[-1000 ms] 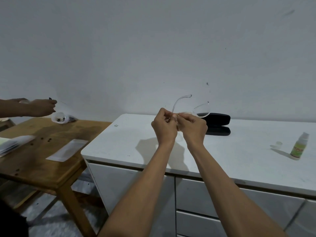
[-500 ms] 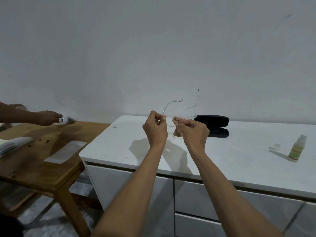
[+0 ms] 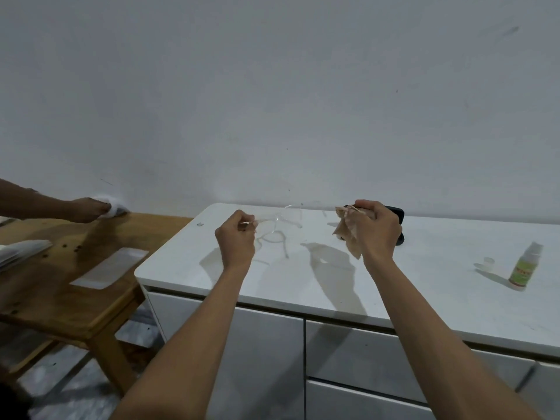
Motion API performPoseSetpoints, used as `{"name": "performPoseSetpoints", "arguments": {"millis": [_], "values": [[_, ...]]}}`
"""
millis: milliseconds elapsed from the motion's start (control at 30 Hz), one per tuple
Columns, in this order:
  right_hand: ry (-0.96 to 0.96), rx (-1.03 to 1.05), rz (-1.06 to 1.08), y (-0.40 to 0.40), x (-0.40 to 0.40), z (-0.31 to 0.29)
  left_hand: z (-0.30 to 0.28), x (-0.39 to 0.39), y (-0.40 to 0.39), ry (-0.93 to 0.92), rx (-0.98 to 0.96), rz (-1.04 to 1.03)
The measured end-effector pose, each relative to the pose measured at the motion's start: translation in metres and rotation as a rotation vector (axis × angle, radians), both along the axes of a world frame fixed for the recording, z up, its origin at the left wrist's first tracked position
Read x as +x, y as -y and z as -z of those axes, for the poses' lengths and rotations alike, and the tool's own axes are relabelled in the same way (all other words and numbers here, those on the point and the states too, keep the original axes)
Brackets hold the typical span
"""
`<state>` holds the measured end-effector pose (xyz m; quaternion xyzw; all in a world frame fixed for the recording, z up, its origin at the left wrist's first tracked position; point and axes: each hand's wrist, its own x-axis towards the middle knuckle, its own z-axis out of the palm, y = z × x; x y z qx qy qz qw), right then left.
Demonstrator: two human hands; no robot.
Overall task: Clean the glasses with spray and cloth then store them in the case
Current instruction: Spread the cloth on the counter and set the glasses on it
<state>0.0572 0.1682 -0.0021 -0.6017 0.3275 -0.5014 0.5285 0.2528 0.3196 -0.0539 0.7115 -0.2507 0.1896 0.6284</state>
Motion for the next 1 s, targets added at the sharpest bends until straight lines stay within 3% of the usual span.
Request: {"name": "performPoseSetpoints", "arguments": {"millis": [300, 533, 733, 900, 1000], "values": [[-0.234, -0.048, -0.171, 0.014, 0.007, -0.005, 0.03, 0.032, -0.03, -0.011, 0.193, -0.088], [-0.406, -0.059, -0.205, 0.023, 0.018, -0.007, 0.039, 0.044, -0.041, 0.099, 0.359, -0.099], [-0.456, -0.109, -0.047, 0.024, 0.016, -0.013, 0.035, 0.039, -0.048, 0.161, 0.463, -0.031], [-0.418, -0.137, 0.018, 0.024, 0.004, -0.031, 0.009, 0.018, -0.038, 0.384, 0.467, -0.147], [-0.427, -0.22, -0.029, 0.04, -0.003, -0.037, -0.026, -0.008, -0.004, 0.493, 0.361, -0.048]]}}
